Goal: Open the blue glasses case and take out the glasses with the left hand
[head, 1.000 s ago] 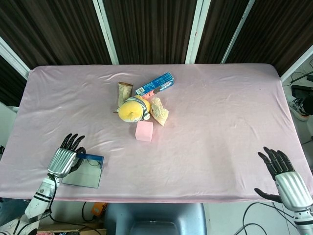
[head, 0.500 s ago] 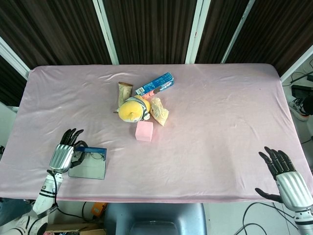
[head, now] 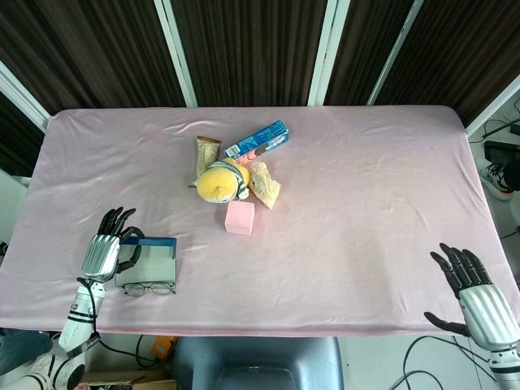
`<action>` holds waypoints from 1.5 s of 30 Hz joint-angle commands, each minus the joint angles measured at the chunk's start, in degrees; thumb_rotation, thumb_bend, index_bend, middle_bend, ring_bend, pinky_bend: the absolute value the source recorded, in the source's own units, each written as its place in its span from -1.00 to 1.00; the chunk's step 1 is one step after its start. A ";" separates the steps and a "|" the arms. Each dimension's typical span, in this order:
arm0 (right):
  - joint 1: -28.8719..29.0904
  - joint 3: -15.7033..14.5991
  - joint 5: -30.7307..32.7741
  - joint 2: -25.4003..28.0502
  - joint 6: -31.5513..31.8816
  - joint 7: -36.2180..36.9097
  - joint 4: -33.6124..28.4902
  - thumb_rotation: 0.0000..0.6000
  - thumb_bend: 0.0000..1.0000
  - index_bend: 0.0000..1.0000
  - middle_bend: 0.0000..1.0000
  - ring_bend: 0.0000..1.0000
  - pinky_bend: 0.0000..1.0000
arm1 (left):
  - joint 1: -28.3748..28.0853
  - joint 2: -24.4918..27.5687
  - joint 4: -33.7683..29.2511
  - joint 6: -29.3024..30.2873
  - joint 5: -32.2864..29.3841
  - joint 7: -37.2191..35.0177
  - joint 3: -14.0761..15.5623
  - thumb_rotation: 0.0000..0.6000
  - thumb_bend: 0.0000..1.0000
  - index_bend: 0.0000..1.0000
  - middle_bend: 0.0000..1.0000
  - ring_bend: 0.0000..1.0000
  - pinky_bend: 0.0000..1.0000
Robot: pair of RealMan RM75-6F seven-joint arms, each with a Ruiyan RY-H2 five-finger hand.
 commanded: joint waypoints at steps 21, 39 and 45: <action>-0.04 0.11 0.13 -0.13 0.01 -0.34 0.13 1.00 -0.62 -1.00 -1.00 -1.00 -0.83 | -6.76 -2.70 9.67 -14.93 -7.49 2.70 -4.19 1.00 -0.17 -0.05 -0.77 -1.00 -0.91; 0.21 0.13 0.58 -0.53 -0.98 -1.70 -0.23 1.00 -0.61 -1.00 -1.00 -1.00 -0.83 | -1.13 10.24 -11.95 -4.88 -1.04 5.94 1.08 1.00 -0.23 -0.62 -0.99 -1.00 -0.96; 0.43 -0.22 -0.17 -0.88 -1.43 -2.65 -0.58 1.00 -0.61 -1.00 -1.00 -1.00 -0.83 | 2.55 17.64 -26.20 -0.25 3.89 16.47 5.97 1.00 -0.23 -0.53 -0.99 -1.00 -0.96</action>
